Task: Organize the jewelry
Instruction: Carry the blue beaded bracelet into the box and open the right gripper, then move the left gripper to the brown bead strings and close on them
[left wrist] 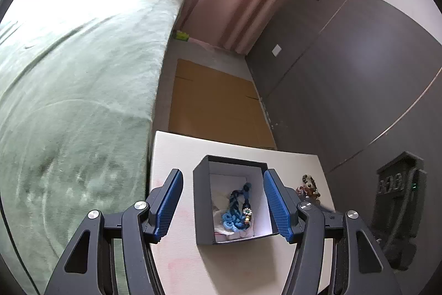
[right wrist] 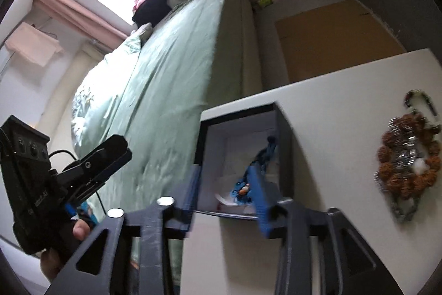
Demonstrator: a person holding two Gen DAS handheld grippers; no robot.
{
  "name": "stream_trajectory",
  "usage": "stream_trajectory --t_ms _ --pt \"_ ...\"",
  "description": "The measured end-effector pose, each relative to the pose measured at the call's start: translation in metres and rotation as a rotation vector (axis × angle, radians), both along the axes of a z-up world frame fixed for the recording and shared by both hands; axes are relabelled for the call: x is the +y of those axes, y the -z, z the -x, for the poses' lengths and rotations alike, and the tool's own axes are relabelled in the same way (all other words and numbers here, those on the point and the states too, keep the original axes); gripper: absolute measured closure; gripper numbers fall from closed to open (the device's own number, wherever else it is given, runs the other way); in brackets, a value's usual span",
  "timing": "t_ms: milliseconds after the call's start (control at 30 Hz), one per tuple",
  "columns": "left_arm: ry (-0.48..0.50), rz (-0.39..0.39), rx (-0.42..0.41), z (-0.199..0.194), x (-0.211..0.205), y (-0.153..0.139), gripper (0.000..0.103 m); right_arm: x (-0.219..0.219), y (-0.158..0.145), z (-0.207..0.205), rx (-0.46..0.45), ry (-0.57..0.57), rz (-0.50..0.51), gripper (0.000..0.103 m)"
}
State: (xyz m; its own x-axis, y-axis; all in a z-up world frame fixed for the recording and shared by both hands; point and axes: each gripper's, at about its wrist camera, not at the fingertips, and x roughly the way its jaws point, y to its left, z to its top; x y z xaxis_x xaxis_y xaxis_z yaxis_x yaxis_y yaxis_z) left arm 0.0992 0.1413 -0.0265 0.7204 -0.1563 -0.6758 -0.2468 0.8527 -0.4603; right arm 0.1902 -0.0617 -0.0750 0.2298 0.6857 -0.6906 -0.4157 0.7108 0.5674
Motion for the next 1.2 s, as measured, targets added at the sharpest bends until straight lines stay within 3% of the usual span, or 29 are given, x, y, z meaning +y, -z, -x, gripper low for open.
stream_trajectory --t_ms 67,367,500,1200 --pt "0.004 -0.004 0.002 -0.001 -0.003 0.0 0.041 -0.013 -0.008 -0.001 -0.02 0.024 -0.017 0.048" --pt "0.048 -0.026 0.007 -0.015 -0.03 0.002 0.041 -0.078 -0.023 -0.014 -0.016 0.165 -0.053 0.046" --pt "0.076 -0.029 0.011 -0.024 -0.047 0.004 0.041 -0.103 -0.026 -0.016 -0.014 0.232 -0.062 0.032" --pt "0.242 -0.119 0.019 -0.059 -0.156 0.02 0.041 -0.188 -0.004 -0.033 0.105 0.372 -0.023 0.032"
